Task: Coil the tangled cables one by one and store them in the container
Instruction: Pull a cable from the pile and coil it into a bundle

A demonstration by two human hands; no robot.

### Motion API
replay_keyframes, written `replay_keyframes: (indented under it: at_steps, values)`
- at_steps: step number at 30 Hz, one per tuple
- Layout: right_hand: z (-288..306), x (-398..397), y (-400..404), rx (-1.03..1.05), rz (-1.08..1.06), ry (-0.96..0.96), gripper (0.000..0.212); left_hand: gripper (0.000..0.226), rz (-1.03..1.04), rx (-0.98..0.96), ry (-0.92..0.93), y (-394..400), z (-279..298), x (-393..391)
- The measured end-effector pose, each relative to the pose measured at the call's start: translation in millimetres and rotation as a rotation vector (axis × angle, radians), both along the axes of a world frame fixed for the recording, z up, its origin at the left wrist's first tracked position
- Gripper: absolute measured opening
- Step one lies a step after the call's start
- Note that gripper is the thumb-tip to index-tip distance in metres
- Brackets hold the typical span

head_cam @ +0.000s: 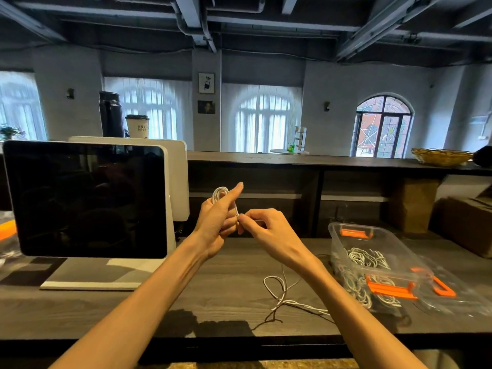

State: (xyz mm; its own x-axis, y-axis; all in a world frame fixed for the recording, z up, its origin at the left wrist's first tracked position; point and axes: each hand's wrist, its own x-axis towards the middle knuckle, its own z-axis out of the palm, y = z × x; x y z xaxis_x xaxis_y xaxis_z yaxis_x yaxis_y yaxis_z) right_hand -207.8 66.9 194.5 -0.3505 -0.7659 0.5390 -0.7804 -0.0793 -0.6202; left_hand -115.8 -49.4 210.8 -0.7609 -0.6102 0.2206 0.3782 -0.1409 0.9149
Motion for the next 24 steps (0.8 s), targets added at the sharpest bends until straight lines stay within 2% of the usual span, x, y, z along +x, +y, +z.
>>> replay_keyframes:
  at_steps: [4,7,11,14,17,19,21,24]
  values:
    - [-0.2,4.9,2.5,-0.024,0.027,-0.002,0.03,0.038,0.123,-0.147,-0.005,1.2,-0.3,-1.4]
    - [-0.1,7.2,3.7,-0.028,0.033,0.003,0.029,0.037,0.176,-0.188,-0.023,4.0,1.1,-1.9]
    - [-3.9,9.5,2.8,-0.017,0.069,-0.028,0.03,0.046,0.172,-0.142,-0.028,2.4,4.1,-4.4]
    - [-9.8,10.1,4.6,-0.005,0.108,-0.037,0.03,0.043,0.081,0.006,0.044,1.0,12.3,-1.0]
    - [-15.6,6.9,5.3,-0.001,0.071,-0.058,0.031,0.045,-0.02,0.12,0.084,-1.8,17.2,3.5]
    - [-18.3,3.1,5.1,-0.02,0.011,-0.054,0.029,0.045,0.007,0.127,0.081,-9.5,18.0,5.6]
    - [-19.4,-1.0,7.5,-0.025,-0.013,-0.024,0.025,0.041,0.058,0.049,0.01,-17.9,17.9,7.4]
    - [-18.1,-0.2,11.3,0.056,0.06,0.115,0.022,0.041,0.06,-0.219,-0.218,-17.6,14.8,7.0]
